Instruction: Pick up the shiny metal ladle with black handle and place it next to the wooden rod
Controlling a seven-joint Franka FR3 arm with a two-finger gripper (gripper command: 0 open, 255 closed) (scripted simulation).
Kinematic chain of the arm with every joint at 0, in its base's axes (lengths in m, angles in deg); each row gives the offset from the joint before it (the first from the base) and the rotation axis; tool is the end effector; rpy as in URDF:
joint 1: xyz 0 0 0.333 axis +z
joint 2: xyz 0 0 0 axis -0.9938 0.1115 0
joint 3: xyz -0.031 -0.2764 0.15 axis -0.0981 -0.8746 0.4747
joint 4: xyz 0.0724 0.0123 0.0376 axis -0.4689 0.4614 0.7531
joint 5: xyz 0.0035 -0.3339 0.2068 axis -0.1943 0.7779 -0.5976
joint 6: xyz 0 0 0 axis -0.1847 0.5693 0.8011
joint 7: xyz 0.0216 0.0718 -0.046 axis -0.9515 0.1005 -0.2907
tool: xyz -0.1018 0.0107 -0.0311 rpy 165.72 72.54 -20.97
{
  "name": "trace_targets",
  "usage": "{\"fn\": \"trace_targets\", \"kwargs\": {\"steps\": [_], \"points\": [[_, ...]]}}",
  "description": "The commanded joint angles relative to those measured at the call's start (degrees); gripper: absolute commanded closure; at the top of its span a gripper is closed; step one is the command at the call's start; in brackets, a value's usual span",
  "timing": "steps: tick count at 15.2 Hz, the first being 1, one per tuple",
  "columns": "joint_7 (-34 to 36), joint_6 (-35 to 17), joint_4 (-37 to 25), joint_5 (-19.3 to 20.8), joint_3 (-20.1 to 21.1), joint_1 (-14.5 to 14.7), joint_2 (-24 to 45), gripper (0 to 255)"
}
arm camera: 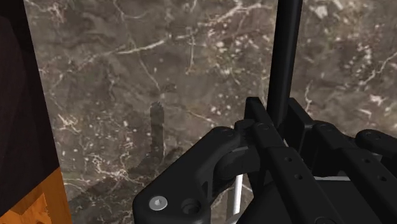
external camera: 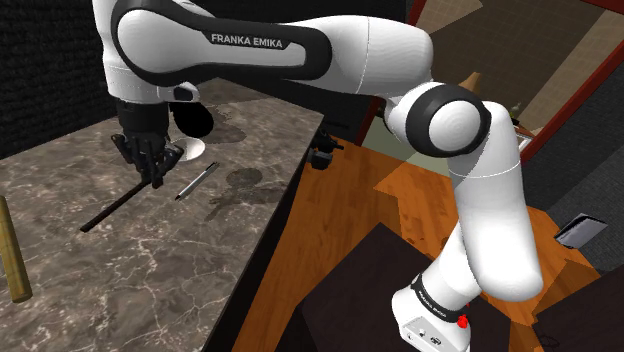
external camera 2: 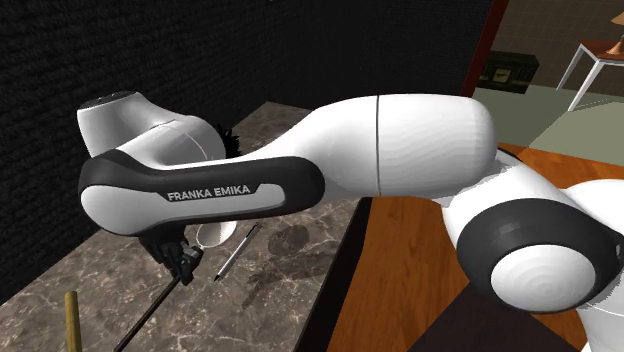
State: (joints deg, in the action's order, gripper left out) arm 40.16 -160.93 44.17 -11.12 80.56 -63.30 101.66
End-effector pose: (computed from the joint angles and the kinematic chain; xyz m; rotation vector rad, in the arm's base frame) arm 0.6019 0.4172 0.4199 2.6564 -1.6161 -0.2247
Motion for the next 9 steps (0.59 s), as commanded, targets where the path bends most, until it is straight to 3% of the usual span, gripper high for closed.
{"fn": "trace_targets", "kwargs": {"steps": [1,9], "points": [[0.08,-1.57,1.39,0.06,-0.04,-0.05,0.17,255],[-0.05,-7.17,6.25,0.34,-0.29,-0.52,1.02,255]]}}
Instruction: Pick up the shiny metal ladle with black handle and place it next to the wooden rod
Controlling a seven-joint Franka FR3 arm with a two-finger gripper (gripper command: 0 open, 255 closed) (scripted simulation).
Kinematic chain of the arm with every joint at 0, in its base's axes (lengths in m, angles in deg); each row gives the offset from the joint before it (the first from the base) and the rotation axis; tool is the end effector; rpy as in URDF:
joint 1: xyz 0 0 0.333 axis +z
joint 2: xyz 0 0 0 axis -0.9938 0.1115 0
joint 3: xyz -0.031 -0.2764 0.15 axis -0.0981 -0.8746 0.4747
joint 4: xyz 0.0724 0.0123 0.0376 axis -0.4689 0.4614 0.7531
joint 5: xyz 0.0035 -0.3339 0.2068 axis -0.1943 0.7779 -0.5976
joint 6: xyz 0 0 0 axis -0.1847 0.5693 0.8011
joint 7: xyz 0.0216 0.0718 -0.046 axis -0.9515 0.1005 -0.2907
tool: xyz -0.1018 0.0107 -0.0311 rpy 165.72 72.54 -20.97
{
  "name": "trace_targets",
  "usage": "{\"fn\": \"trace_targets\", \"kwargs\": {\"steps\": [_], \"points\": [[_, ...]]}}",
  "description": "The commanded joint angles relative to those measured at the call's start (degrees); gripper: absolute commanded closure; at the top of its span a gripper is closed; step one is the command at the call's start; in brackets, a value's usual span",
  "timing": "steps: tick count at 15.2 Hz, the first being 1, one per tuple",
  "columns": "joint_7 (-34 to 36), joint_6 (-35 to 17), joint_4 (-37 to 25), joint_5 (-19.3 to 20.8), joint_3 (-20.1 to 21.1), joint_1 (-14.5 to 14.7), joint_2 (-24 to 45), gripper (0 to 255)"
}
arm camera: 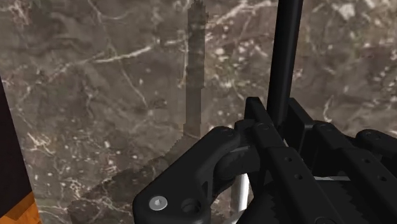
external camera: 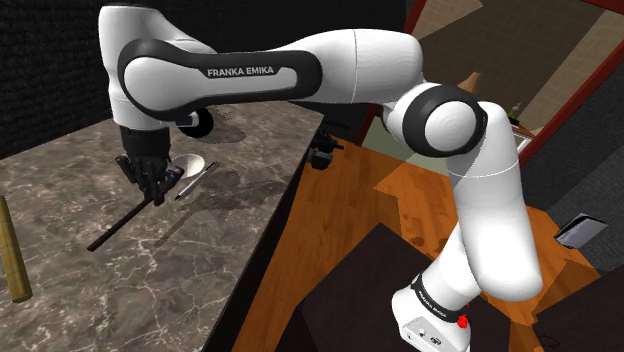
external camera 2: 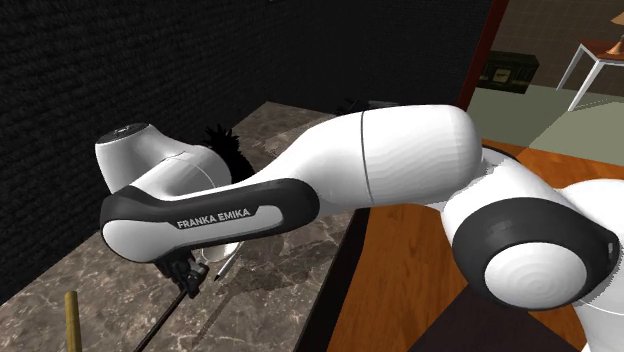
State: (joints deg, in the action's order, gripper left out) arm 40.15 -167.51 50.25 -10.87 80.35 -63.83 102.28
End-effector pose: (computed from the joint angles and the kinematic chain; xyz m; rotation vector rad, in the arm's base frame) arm 0.6005 0.4186 0.3722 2.6564 -1.6163 -0.2248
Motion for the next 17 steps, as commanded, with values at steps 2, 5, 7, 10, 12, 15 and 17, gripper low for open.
{"fn": "trace_targets", "kwargs": {"steps": [2,5,7,10,12,15,17], "points": [[-0.07,-1.89,1.14,0.20,-0.17,-0.05,0.76,255],[-0.09,-3.18,2.04,0.32,-0.26,-0.09,1.17,255],[-0.09,-3.18,2.03,0.32,-0.26,-0.09,1.18,255],[-0.09,-3.18,2.03,0.32,-0.26,-0.09,1.18,255],[-0.09,-3.17,2.02,0.32,-0.26,-0.09,1.18,0],[-0.09,-3.17,2.02,0.32,-0.26,-0.09,1.18,0],[-0.09,-3.17,2.02,0.32,-0.26,-0.09,1.18,0]]}}
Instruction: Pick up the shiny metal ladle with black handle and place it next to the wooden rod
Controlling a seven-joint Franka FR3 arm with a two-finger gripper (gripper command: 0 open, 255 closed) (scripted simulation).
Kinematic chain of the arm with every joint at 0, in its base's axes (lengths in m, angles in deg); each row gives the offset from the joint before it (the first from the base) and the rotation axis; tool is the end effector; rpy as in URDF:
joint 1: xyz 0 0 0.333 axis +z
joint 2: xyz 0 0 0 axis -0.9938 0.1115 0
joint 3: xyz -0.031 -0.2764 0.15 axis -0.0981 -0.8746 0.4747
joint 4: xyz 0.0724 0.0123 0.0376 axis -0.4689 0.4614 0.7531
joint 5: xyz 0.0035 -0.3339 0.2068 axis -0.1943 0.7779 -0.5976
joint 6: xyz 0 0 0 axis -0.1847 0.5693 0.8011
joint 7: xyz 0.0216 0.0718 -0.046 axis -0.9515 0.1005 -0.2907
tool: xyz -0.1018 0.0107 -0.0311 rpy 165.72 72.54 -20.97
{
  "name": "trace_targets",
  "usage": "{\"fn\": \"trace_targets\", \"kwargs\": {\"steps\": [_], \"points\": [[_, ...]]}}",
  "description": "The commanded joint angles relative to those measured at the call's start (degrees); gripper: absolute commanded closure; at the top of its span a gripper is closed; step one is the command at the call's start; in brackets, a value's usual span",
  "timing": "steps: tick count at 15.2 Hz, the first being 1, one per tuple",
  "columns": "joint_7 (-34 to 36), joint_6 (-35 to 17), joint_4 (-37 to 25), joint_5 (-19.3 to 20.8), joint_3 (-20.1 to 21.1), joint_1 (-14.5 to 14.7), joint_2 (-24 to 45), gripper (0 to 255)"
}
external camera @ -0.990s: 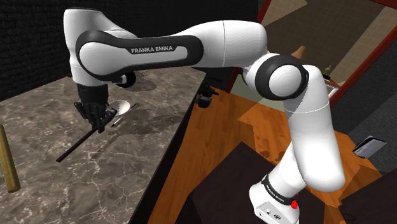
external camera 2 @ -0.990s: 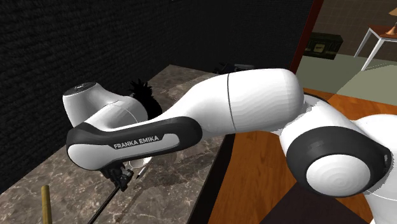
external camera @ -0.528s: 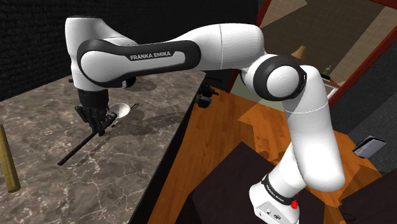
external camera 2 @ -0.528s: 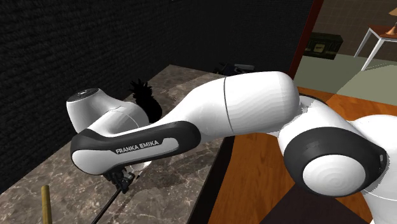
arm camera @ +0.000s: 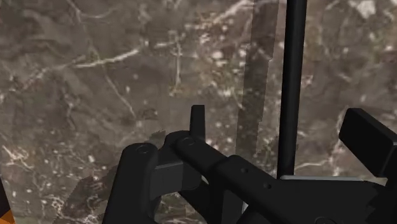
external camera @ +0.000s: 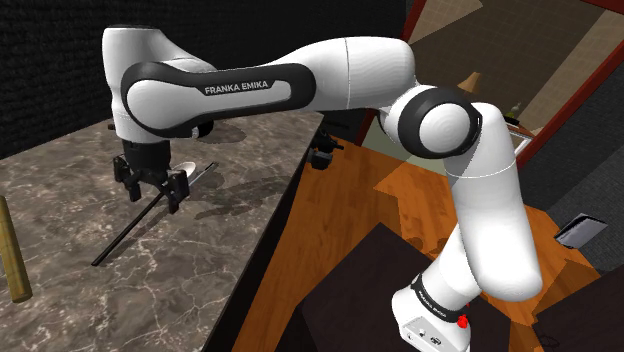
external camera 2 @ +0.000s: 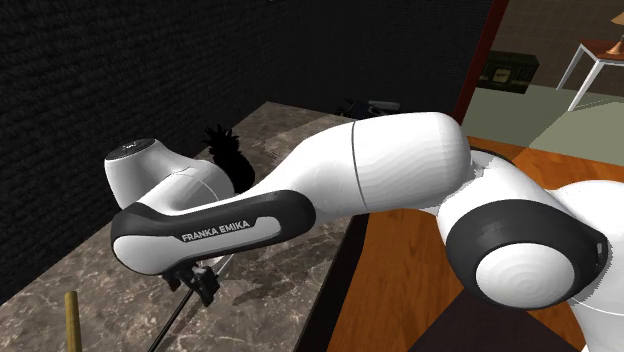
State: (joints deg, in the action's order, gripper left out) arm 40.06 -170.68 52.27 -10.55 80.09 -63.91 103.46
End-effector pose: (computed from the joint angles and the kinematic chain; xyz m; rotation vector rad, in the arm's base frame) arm 0.6015 0.4188 0.3454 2.6570 -1.6166 -0.2245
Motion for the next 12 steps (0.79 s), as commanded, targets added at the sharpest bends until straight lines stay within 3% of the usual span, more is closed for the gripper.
{"fn": "trace_targets", "kwargs": {"steps": [1,4,12], "points": [[-0.10,1.77,-1.56,-0.10,0.06,0.04,-0.24,0],[-0.35,7.09,-6.84,-0.25,0.14,0.38,-0.35,0],[-0.35,7.09,-6.84,-0.26,0.14,0.38,-0.35,0]]}}
